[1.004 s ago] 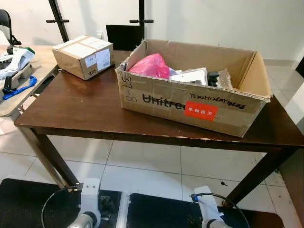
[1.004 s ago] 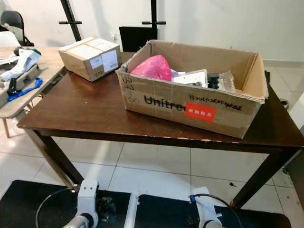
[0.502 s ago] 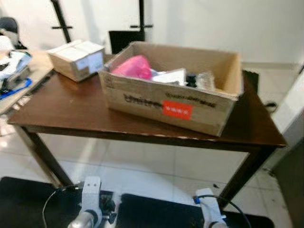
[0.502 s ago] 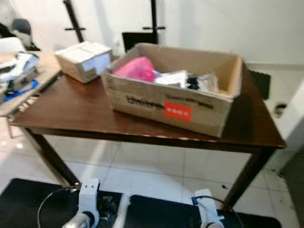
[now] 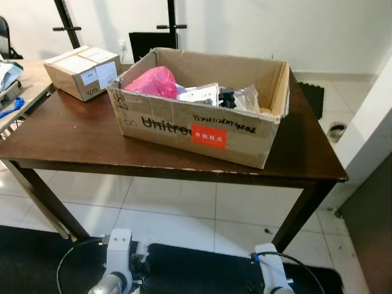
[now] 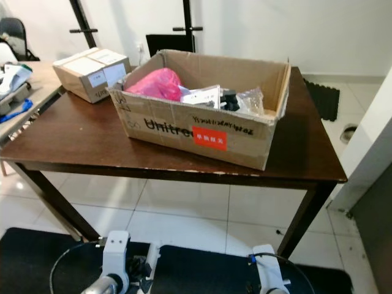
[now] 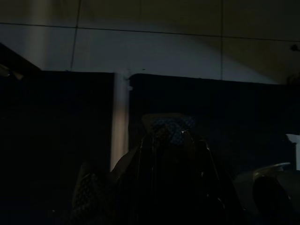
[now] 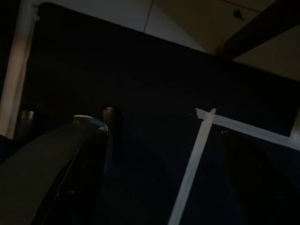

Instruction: Picking trash to rubbish bin

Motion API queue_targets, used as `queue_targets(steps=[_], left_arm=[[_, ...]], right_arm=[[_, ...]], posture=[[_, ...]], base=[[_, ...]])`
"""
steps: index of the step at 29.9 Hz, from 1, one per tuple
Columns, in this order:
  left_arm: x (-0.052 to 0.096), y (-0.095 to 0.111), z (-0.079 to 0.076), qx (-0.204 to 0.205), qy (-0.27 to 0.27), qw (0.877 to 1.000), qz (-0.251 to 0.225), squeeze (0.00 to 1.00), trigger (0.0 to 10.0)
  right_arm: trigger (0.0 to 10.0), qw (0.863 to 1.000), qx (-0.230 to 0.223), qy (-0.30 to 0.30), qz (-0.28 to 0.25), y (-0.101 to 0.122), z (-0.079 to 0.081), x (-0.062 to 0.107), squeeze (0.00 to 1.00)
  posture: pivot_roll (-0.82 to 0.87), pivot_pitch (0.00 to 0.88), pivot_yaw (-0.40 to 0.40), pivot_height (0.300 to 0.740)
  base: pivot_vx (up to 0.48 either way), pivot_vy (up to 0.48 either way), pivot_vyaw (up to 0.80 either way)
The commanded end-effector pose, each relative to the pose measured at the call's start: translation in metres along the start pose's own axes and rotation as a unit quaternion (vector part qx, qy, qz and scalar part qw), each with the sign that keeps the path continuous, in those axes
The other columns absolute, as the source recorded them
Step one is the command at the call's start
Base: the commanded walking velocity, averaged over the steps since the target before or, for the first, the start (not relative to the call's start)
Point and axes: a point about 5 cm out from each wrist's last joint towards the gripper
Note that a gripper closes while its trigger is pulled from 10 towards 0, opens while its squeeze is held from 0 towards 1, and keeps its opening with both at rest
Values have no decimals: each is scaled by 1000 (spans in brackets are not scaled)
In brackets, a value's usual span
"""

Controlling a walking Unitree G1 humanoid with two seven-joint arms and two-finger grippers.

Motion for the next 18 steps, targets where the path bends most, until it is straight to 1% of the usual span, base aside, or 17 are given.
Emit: queue_targets(steps=[1,18], left_arm=[[3,-5,5,3,9,1000,7,0,10000],[2,-2,5,-6,0,1000,5,0,10000]], right_arm=[[10000,1000,-4,10,10,-6,7,0,0],[10000,1000,-6,8,12,-7,7,0,0]], posture=[[-66,111,46,740],[-65,111,47,740]], base=[[0,0,0],[0,0,0]])
Point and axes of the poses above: a point about 5 cm out from each wrist's last joint towards the gripper, its own x axis pointing back from the gripper into the wrist, its own y axis along the axis of the wrist's last joint, z = x × y, and after that the axes turned 2 degrees about -x, right-handed
